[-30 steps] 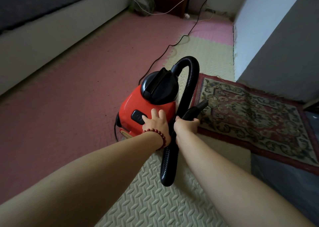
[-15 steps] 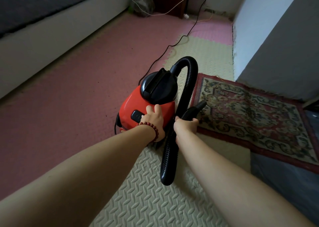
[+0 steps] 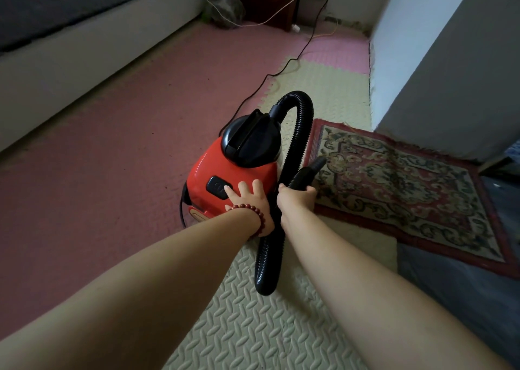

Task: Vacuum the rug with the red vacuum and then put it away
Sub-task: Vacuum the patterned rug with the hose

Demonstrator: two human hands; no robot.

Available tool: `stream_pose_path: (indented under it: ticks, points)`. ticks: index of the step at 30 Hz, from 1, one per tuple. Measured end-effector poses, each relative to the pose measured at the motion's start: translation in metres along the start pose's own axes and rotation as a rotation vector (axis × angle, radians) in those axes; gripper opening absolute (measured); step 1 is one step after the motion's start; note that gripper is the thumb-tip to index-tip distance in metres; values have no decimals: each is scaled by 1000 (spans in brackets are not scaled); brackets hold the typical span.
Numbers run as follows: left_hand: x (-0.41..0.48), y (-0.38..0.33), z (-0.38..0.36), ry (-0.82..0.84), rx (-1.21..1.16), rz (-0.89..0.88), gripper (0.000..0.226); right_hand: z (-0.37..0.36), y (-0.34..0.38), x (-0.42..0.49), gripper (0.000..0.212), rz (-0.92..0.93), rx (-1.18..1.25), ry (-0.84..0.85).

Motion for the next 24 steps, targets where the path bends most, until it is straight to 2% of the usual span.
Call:
stream_pose_path:
  ticks: [4,10,15,18,21,24]
  points:
    - [-1,-6,-8,-65,-71,-12,73,5,-1,4,60,0,-21,12]
    - [1,-30,-17,-144,-7,-203,57,21,6,15,59,-2,-56,-2]
    - [-4,-45,-5,55,-138,-234,35,35,15,22,57,-18,-92,0]
    - [-8,-51,2,111,-356,-187,34,41,18,22,55,-15,-94,2]
    - [-14,-54,-1,267,-582,-83,27,47,20,23,54,-30,-95,16]
    - [-20,-59,-3,332,-597,-90,21,55,21,23,53,-59,-83,34]
Point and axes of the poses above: each hand's wrist, its own x-axis towards the middle knuckle, its own z-axis out of the back of the hand, y = z × x, the point moved 2 cm from there along x, towards the middle knuckle, and after that the axes turned 2 degrees about z, right-handed, at the moved point
